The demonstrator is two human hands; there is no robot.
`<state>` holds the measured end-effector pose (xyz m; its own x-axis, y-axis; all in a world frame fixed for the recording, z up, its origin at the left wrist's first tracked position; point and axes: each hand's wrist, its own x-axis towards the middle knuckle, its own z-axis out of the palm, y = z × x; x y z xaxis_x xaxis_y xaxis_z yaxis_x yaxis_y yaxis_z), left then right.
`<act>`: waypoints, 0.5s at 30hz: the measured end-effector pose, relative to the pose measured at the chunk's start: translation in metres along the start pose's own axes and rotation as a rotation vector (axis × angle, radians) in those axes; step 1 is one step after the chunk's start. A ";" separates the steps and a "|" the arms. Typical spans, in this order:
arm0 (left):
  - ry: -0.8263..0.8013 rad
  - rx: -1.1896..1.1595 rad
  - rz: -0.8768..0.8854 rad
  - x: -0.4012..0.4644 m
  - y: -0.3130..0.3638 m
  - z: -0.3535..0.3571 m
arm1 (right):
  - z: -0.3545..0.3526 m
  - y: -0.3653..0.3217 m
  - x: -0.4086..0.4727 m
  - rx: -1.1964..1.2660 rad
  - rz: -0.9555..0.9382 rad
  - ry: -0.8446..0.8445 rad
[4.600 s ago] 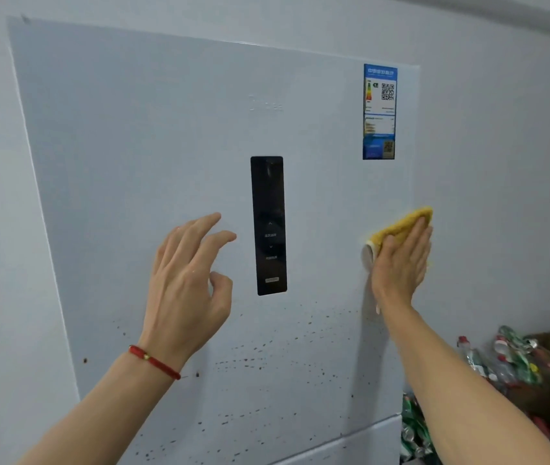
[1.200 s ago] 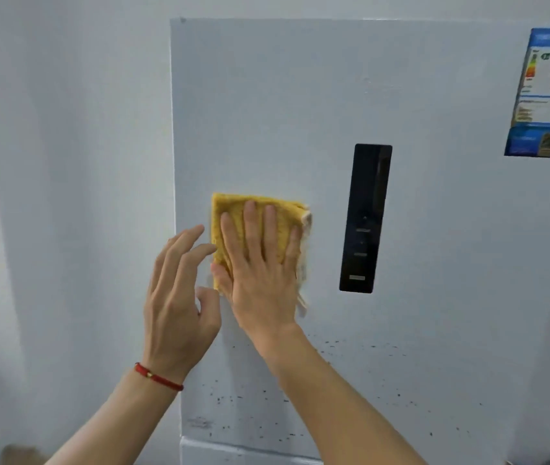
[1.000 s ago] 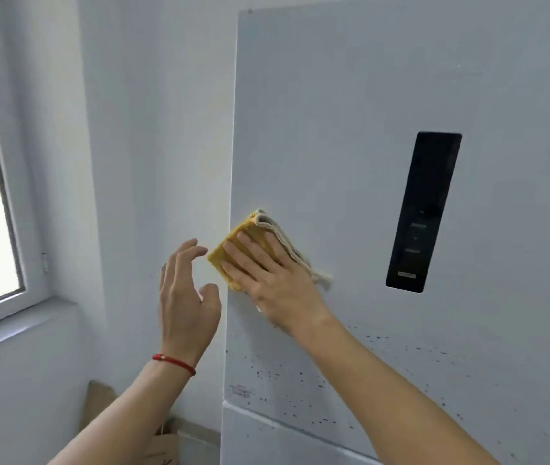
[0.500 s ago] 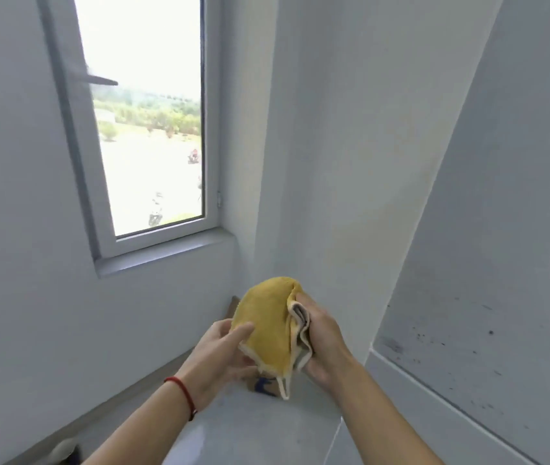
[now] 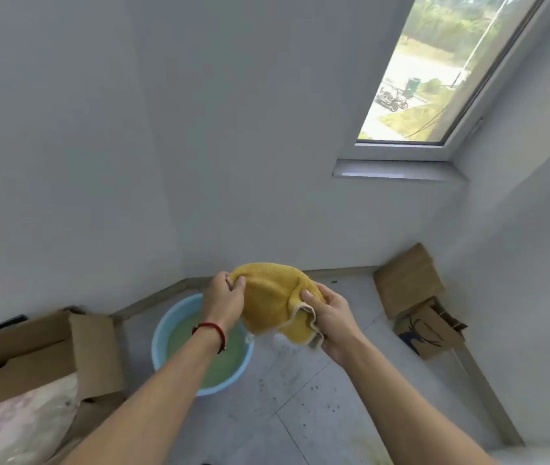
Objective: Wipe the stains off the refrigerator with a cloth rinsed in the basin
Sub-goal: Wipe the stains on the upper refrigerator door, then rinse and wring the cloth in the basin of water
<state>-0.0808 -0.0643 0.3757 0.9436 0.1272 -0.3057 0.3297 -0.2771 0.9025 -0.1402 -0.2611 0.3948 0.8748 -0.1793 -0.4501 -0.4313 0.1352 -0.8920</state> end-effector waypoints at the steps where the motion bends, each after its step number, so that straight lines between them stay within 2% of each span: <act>1: 0.029 -0.047 -0.047 0.010 -0.008 -0.010 | 0.011 0.002 0.004 -0.122 -0.040 0.005; 3: 0.033 -0.111 -0.079 0.026 -0.027 -0.027 | 0.028 0.000 0.016 -0.226 -0.099 -0.024; 4: 0.006 -0.133 -0.069 0.031 -0.031 -0.033 | 0.029 -0.002 0.020 -0.193 -0.124 -0.081; 6: -0.059 -0.318 -0.115 0.049 -0.037 -0.040 | 0.030 -0.001 0.040 -0.088 -0.127 -0.136; 7: -0.088 -0.410 -0.154 0.056 -0.038 -0.042 | 0.029 0.003 0.053 -0.040 -0.078 -0.104; 8: -0.105 -0.485 -0.195 0.064 -0.043 -0.044 | 0.033 0.011 0.069 -0.009 0.051 -0.082; 10: -0.121 -0.483 -0.263 0.076 -0.055 -0.044 | 0.052 0.037 0.101 0.054 0.361 -0.149; 11: -0.112 -0.448 -0.305 0.082 -0.064 -0.045 | 0.066 0.053 0.120 0.056 0.455 -0.206; 15: 0.036 -0.438 -0.518 0.100 -0.114 -0.057 | 0.119 0.099 0.179 -0.060 0.547 -0.337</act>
<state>-0.0256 0.0349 0.2592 0.6633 0.1734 -0.7279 0.6888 0.2388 0.6845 0.0003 -0.1641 0.2306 0.5425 0.2176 -0.8114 -0.8374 0.0634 -0.5429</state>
